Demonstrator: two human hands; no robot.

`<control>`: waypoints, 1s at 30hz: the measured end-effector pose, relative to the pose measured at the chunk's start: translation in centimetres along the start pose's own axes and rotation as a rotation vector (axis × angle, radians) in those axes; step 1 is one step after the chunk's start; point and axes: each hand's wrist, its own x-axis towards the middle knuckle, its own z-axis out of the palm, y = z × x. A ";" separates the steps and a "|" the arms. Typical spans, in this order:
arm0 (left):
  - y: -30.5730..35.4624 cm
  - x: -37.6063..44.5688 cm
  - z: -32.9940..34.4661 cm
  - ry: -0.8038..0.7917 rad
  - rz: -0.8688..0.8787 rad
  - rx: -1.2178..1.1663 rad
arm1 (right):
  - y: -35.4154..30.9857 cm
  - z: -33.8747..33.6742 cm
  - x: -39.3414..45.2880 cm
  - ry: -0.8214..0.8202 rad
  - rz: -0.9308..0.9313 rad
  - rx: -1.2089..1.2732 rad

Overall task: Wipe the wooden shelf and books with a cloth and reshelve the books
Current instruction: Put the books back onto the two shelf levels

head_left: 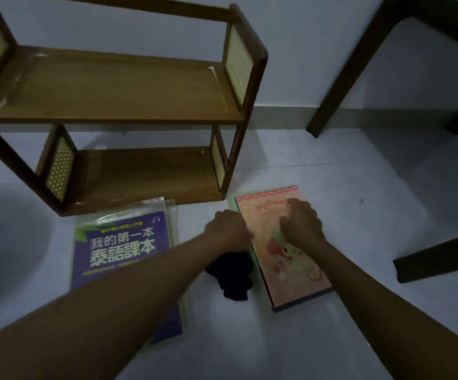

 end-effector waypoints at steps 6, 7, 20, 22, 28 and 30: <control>4.0 2.6 5.6 0.029 -0.357 -0.259 | 6.4 1.5 2.1 -0.098 0.272 0.136; 4.6 2.5 5.5 0.051 -0.406 -0.308 | 6.9 2.0 2.3 -0.143 0.273 0.205; 8.2 -0.5 4.3 0.274 0.073 -1.222 | 9.9 -1.2 1.2 -0.213 0.212 0.844; 8.4 -1.6 2.0 0.246 0.176 -1.258 | 10.6 -3.3 0.4 -0.183 0.185 1.105; 5.2 -5.5 -5.7 0.413 0.634 -0.890 | 6.5 -9.9 -3.3 -0.204 -0.194 1.266; 2.0 -7.2 -6.8 0.547 0.706 -0.750 | 2.8 -10.4 -5.4 -0.157 -0.283 1.248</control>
